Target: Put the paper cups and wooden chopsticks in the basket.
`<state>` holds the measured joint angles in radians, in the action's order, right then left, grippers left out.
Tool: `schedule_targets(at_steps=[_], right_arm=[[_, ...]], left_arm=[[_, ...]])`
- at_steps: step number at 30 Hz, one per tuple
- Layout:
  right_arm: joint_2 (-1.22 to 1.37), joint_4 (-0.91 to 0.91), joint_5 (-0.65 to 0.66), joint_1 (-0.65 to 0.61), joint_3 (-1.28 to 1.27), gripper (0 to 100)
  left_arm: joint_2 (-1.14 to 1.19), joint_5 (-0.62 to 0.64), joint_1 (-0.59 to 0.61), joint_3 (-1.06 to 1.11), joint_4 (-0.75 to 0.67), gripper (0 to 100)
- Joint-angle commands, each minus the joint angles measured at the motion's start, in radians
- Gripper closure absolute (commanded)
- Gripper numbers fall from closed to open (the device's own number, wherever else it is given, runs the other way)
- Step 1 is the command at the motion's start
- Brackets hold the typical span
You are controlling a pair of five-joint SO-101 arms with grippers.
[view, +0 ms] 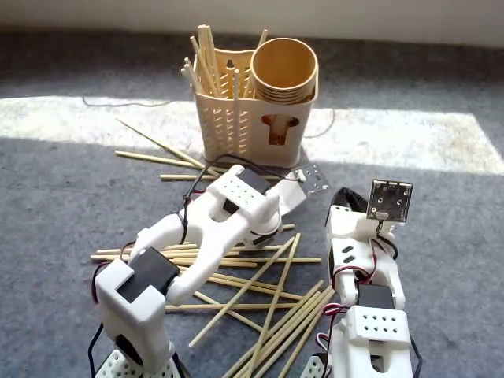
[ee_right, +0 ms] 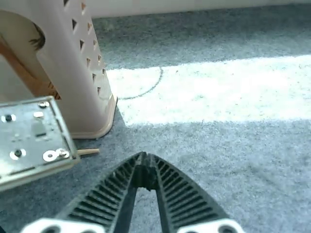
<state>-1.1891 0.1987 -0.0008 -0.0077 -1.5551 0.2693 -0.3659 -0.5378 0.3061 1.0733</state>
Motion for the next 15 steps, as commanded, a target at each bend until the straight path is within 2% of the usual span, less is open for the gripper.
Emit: schedule_targets(at_steps=[1,5,11,15], right_arm=[[-0.012,-0.030,-0.006,0.005,0.008,98.8],[-0.012,-0.030,-0.006,0.005,0.008,98.8],[-0.012,-0.030,-0.006,0.005,0.008,98.8],[-0.012,-0.030,-0.006,0.004,0.008,98.8]], left_arm=[[-0.001,-0.011,-0.002,-0.036,-0.005,93],[-0.004,-0.011,-0.002,-0.033,0.002,99],[-0.004,-0.011,-0.002,-0.091,0.112,99],[-0.053,-0.011,-0.001,-0.096,0.138,99]])
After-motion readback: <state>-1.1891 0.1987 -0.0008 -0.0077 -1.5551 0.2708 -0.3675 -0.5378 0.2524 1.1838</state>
